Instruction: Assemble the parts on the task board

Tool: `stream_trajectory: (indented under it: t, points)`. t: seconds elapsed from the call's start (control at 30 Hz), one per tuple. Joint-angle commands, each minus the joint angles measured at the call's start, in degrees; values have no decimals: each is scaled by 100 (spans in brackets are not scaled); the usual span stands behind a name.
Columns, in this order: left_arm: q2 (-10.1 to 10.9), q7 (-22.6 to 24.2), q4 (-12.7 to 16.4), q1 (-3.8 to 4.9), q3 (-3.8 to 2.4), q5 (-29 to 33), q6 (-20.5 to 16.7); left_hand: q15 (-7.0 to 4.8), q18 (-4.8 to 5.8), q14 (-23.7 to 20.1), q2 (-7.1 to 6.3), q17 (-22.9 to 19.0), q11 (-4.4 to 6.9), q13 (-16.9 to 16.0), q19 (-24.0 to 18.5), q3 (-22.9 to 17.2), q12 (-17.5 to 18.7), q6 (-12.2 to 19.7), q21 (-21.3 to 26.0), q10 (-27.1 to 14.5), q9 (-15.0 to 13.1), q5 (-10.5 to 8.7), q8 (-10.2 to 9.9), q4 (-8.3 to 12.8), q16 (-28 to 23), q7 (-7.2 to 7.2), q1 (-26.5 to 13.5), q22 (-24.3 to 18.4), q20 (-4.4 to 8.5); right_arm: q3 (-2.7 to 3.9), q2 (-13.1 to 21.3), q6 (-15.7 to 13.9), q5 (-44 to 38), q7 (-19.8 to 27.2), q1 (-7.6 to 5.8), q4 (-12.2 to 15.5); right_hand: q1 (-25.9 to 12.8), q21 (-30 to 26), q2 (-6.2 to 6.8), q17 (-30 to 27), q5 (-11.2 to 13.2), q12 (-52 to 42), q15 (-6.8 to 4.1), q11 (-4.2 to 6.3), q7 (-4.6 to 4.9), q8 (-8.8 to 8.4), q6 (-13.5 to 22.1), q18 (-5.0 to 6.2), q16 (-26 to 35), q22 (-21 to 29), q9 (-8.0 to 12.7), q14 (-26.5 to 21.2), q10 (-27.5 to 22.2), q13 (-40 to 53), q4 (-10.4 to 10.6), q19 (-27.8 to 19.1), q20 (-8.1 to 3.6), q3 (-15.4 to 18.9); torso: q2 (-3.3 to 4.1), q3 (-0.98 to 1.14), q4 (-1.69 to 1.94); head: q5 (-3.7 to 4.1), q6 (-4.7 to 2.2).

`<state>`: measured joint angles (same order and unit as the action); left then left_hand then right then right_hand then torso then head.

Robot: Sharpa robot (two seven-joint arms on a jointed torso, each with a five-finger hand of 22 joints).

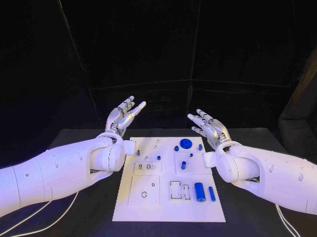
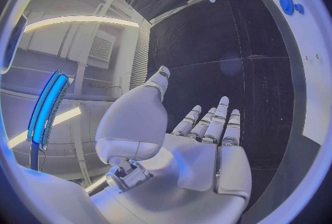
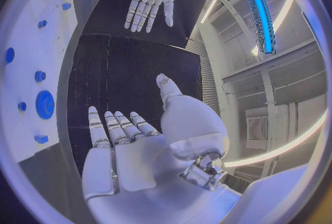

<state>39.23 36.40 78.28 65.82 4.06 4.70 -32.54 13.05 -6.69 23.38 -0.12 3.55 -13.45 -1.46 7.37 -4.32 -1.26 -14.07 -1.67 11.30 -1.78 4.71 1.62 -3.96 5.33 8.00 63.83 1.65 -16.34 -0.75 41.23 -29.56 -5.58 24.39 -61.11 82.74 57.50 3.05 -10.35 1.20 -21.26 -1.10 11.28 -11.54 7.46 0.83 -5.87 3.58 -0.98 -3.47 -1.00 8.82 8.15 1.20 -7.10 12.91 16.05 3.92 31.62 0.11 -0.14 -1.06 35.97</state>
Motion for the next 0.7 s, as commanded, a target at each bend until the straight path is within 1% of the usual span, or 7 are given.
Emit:
stream_trajectory:
  t: [0.03, 0.1, 0.2, 0.27, 0.3, 0.47, 0.7]
  points:
    - [-34, 632, -77, 40, 20, 217, 635, 47, -61, 89, 9, 20, -90, -11, 4, -9, -28, -71, -29, 35, -7, 23, 23, -37, 75, 812, 120, 9, -47, -5, -54, 1100, -546, -340, -35, -117, 918, 367, -54, 113, 459, -178, 211, -247, 823, 142, -643, 97, -215, -205, -89, 964, 905, 104, -519, 693, 68, -152, 1, 0, -1, 0, 0]
    - [-36, 637, -81, 43, 21, 219, 642, 79, -29, 154, 19, 35, -123, -17, 10, -9, -36, -118, -36, 92, -12, 21, 30, -40, 136, 842, 130, 12, -47, -10, -78, 1252, -614, -388, -43, -166, 1161, 642, -16, 216, 548, -426, 257, -341, 872, 317, -1295, 223, -469, -359, -185, 1904, 1883, 216, -693, 1276, 4, -211, 1, 0, -1, 0, 0]
    - [-36, 637, -81, 43, 21, 219, 642, 137, 34, 435, 56, 87, -184, -50, 139, -8, -87, -336, -98, 401, -36, 19, 69, -19, 325, 887, 169, 47, -43, -14, -102, 1408, -683, -438, -51, -217, 1446, 1215, 36, 335, 597, -855, 68, -199, 829, 637, -2456, 493, -901, -627, -326, 3582, 3579, 342, -896, 2394, 44, -262, 1, 0, -1, 0, 0]
    - [-36, 637, -81, 43, 21, 219, 642, 181, 77, 718, 90, 129, -240, -77, 313, -2, -140, -561, -177, 721, -58, 17, 109, 17, 479, 905, 209, 91, -51, -15, -107, 1438, -696, -448, -53, -227, 1568, 1385, 68, 322, 627, -907, -33, -115, 773, 759, -2968, 611, -973, -681, -369, 3931, 3890, 318, -930, 2682, 32, -287, 1, 0, -1, 0, 0]
    - [116, 604, -131, 45, 22, 273, 841, 185, 82, 930, 116, 155, -240, -95, 463, 9, -176, -747, -246, 979, -73, 15, 139, 50, 585, 911, 239, 128, -51, -6, -27, 850, -2230, -484, -138, -648, 1654, 1486, 88, 302, 641, -918, -102, -58, 723, 829, -3326, 666, -995, -709, -388, 4144, 4085, 290, -933, 2851, 25, -311, 131, -31, -21, 111, 0]
    - [172, 601, -88, 45, 22, 263, 922, 94, 2, 1400, 200, 190, -174, -162, 1143, 49, -347, -1467, -555, 1980, -129, 13, 263, 164, 790, 902, 325, 287, -50, -4, -23, 745, -2834, -531, -227, -767, 1840, 1744, 169, 252, 654, -836, -263, 83, 607, 890, -4125, 692, -989, -776, -363, 4709, 4584, 228, -938, 3237, -110, -405, 195, -8, -20, 127, -11]
    - [300, 504, 32, 44, 23, 51, 1066, -289, -358, 2765, 361, 225, 95, -246, 3196, 27, -806, -3544, -1468, 4087, -240, 15, 606, 511, 1031, 751, 547, 676, -11, 1, -2, 749, -3990, -721, -485, -939, 1960, 2373, 300, 312, 617, -609, -575, 265, 465, 765, -4671, 676, -1029, -1064, -277, 5680, 5300, 229, -951, 3720, -437, -703, 317, 4, 27, 154, -40]
